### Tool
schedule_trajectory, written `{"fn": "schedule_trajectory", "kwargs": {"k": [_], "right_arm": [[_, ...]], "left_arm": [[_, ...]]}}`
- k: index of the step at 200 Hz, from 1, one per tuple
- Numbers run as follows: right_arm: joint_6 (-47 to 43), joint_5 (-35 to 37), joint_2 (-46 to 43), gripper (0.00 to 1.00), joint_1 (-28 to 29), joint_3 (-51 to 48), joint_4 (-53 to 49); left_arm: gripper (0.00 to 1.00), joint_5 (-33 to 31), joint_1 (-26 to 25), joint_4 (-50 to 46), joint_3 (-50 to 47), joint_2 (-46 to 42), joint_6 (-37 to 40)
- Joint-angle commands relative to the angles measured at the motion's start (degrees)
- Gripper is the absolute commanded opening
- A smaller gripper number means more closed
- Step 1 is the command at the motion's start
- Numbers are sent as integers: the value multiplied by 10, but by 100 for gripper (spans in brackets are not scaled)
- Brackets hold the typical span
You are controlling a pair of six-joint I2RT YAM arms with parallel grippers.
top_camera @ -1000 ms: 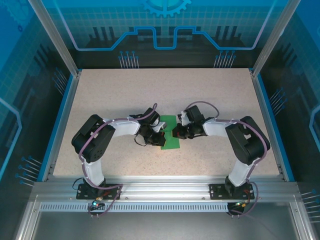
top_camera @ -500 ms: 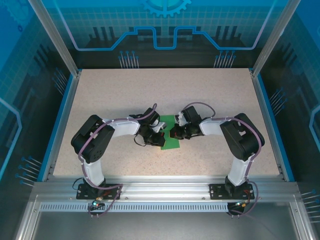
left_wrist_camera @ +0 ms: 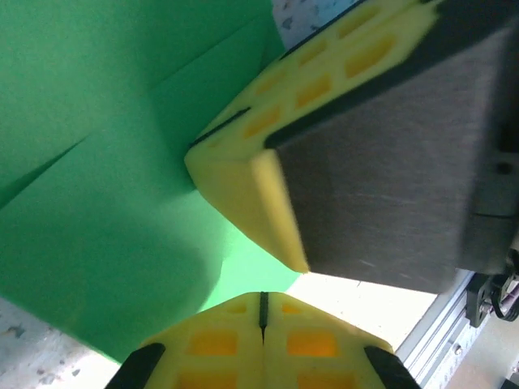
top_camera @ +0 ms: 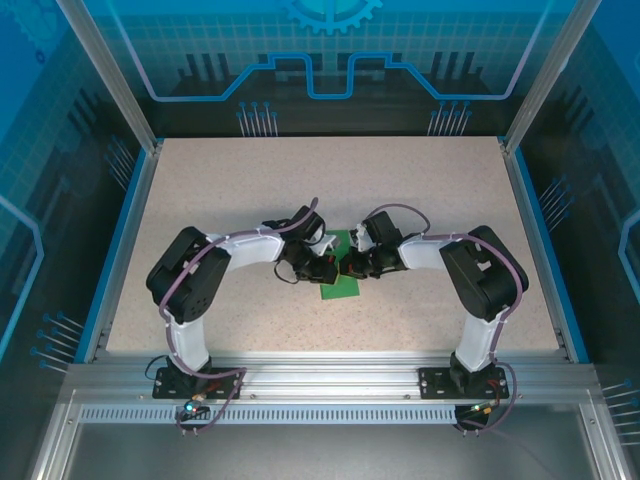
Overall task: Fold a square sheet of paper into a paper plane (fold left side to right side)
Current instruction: Fold the triangle a second time at the center of the table.
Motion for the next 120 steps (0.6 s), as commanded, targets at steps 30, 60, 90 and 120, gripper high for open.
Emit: {"fn": "schedule_trajectory", "kwargs": {"k": [30,60,90,120], "right_arm": [[-9,37,26,0,9,-3,-71],[-17,48,26,0,8,17,-95],[-23,56,31,0,7,26,-116],[-27,59,36,0,5,31,-128]], "left_arm": [[0,8,-2,-21,8,22,8],[0,-7,-2,-22,-11,19,7],[0,-17,-1,-20,-35,11,5],[0,-27,0,-21,-56,-1,-1]]}}
